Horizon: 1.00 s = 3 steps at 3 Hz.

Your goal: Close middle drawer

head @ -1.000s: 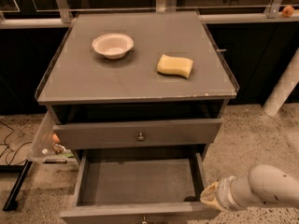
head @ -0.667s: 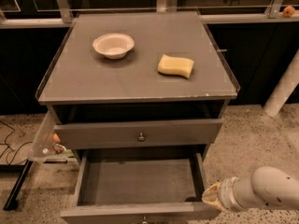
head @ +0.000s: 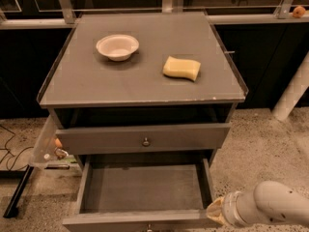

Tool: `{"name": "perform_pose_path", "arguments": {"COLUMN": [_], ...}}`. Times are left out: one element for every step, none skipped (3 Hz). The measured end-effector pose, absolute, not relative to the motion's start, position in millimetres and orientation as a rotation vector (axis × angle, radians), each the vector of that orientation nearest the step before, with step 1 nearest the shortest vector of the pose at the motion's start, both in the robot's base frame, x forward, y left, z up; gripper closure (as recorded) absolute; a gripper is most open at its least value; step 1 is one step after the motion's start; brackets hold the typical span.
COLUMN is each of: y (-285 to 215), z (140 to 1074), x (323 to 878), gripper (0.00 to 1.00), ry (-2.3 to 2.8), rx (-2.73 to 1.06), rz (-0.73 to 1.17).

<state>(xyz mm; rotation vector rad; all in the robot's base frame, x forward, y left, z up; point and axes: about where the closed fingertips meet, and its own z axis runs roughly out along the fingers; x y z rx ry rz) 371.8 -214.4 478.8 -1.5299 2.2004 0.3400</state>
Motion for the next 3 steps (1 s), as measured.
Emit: {"name": "perform_pose_path", "arguments": {"y": [-204, -188, -176], "z": [459, 446, 437], "x": [357, 347, 340], "gripper": [1.00, 1.00, 1.00], "ry": [2.207, 2.183, 2.158], "rx": [-1.553, -1.589, -1.618], "rz": [0.364, 0.383, 0.403]}}
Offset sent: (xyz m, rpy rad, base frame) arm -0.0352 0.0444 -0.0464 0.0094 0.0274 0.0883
